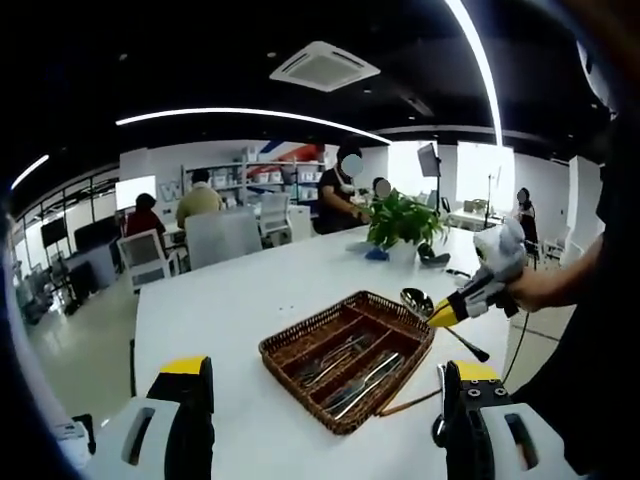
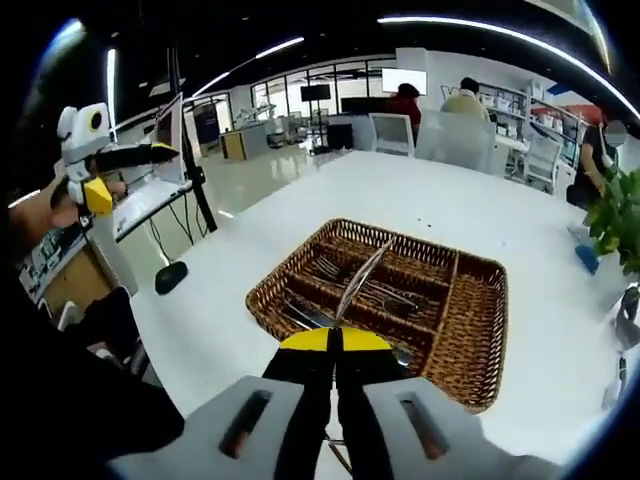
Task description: Arrange the knives, forks, and spoons in their matching storage slots by inserting each utensil handle-first until every utensil is classified and aligned in the correct compartment
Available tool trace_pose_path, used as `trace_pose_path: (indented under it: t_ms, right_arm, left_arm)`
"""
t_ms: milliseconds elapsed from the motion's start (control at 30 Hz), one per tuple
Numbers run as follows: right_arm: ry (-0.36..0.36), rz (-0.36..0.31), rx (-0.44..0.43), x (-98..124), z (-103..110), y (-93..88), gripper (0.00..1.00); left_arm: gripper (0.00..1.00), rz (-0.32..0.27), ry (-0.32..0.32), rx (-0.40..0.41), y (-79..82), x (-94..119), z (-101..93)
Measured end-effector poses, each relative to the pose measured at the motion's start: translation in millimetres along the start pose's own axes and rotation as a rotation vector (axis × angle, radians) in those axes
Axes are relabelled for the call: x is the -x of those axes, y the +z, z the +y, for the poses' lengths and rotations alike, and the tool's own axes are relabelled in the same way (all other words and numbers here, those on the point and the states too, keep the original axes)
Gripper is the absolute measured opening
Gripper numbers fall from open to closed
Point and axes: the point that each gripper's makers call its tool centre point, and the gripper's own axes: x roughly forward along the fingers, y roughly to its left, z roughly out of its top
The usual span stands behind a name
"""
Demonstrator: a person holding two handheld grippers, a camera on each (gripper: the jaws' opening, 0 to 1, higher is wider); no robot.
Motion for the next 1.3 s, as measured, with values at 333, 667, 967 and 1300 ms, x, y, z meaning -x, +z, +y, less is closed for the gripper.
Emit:
trace_pose_path:
  t_ms: [333, 667, 967, 1300]
  right_arm:
    - [0.020, -0.101, 0.002, 11.8, 8.1, 49.0, 0.00]
    - [0.054, -0.166, -0.002, 20.9, 28.8, 76.2, 0.00]
    - [0.110, -0.218, 0.026, 34.4, 60.6, 97.0, 0.00]
    - [0.157, -0.266, 0.025, 51.5, 81.4, 115.9, 0.00]
  left_arm:
    - [1.00, -0.008, -0.027, 0.002, 9.2, -13.3, -9.2]
    - [1.00, -0.008, -0.164, 0.059, 27.3, -63.6, -77.4]
    - [0.84, -0.016, -0.279, 0.197, 35.2, -72.7, -114.3]
    - [0.53, -0.009, -0.373, 0.205, 46.7, -78.0, -148.2]
